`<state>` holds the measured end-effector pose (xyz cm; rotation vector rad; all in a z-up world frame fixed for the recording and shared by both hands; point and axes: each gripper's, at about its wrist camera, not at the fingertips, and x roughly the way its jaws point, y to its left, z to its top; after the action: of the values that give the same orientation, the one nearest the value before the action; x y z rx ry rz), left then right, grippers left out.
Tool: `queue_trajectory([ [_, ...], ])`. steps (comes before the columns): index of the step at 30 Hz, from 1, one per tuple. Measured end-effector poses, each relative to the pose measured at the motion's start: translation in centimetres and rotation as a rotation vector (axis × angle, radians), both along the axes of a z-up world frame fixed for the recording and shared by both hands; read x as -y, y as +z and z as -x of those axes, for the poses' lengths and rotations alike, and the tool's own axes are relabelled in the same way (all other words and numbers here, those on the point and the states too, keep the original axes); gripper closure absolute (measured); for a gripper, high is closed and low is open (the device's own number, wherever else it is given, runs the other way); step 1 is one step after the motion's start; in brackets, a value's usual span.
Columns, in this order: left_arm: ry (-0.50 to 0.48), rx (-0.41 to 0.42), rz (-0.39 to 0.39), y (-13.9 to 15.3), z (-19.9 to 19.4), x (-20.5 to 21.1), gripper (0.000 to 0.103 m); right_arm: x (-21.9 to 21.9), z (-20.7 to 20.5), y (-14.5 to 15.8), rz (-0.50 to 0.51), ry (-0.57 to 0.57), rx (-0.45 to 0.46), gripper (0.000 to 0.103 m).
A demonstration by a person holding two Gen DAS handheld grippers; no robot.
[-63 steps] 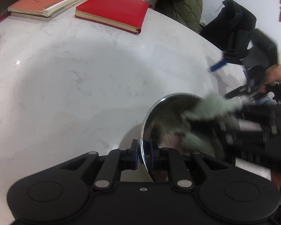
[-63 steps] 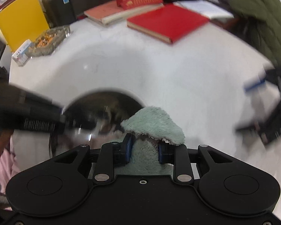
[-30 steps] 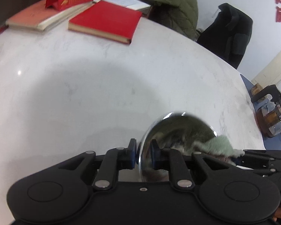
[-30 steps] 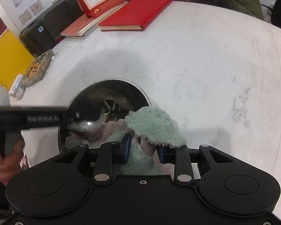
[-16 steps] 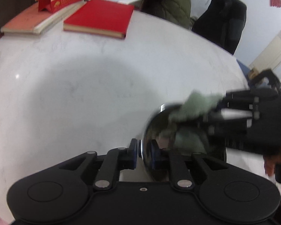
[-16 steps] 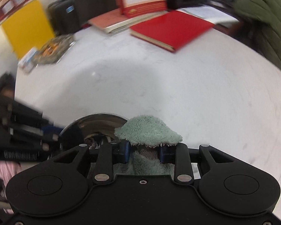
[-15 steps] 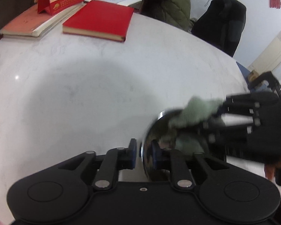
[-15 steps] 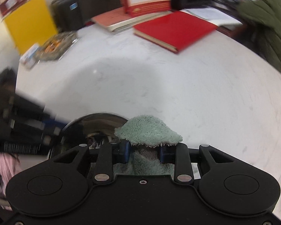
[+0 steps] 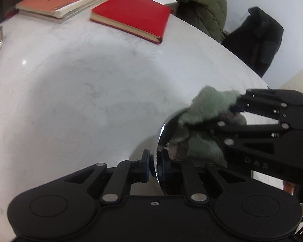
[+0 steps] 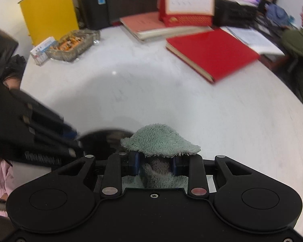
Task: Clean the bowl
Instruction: 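Rub the cloth along the bowl wall with the right gripper while the left holds the rim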
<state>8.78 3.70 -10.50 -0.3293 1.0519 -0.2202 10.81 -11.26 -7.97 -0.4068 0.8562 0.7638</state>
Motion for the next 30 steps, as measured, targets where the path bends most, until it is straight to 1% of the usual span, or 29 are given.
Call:
queue_trajectory([
  [2,0.018,0.007,0.005,0.1,0.0,0.1,0.092,0.7,-0.2,-0.1,-0.029,-0.046,-0.03,0.073],
  [4,0.031,0.013,0.02,0.1,0.2,0.0,0.092,2.5,-0.1,-0.6,-0.065,-0.125,-0.094,0.073],
  [6,0.037,0.017,0.027,0.1,0.3,-0.1,0.092,4.4,0.7,-1.5,-0.076,-0.191,-0.148,0.073],
  [9,0.037,0.017,0.031,0.1,0.3,-0.2,0.092,6.0,2.4,-1.8,-0.115,-0.25,-0.202,0.073],
  [10,0.035,0.015,0.025,0.1,0.3,-0.2,0.092,5.9,2.7,-1.7,-0.113,-0.253,-0.196,0.073],
  [12,0.031,0.007,0.016,0.0,0.2,-0.3,0.092,4.8,2.8,-0.9,-0.089,-0.24,-0.131,0.073],
  [14,0.027,-0.004,0.015,-0.1,0.1,-0.3,0.092,4.0,1.9,-0.2,-0.099,-0.228,-0.088,0.073],
  [17,0.02,-0.002,0.008,0.0,0.3,-0.2,0.093,3.2,0.2,0.2,-0.134,-0.23,-0.071,0.073],
  [18,0.02,0.002,0.002,0.0,0.4,0.0,0.093,3.3,-0.1,0.1,-0.14,-0.241,-0.078,0.073],
  [19,0.024,0.006,0.001,0.1,0.6,0.1,0.093,3.8,-0.3,-0.3,-0.149,-0.275,-0.095,0.073],
  [21,0.035,0.011,0.007,0.0,0.8,0.2,0.093,5.6,0.1,-1.2,-0.182,-0.357,-0.153,0.073],
  [24,0.056,0.017,0.018,-0.1,1.2,0.3,0.092,7.3,1.7,-2.0,-0.222,-0.441,-0.238,0.073],
  [26,0.064,0.02,0.016,-0.2,1.3,0.5,0.092,7.6,2.6,-2.5,-0.24,-0.467,-0.278,0.073],
  [27,0.068,0.022,0.013,-0.2,1.4,0.6,0.092,7.5,2.8,-2.6,-0.243,-0.471,-0.285,0.073],
  [30,0.061,0.013,0.001,-0.2,1.9,0.8,0.092,6.9,2.8,-2.4,-0.226,-0.475,-0.251,0.073],
])
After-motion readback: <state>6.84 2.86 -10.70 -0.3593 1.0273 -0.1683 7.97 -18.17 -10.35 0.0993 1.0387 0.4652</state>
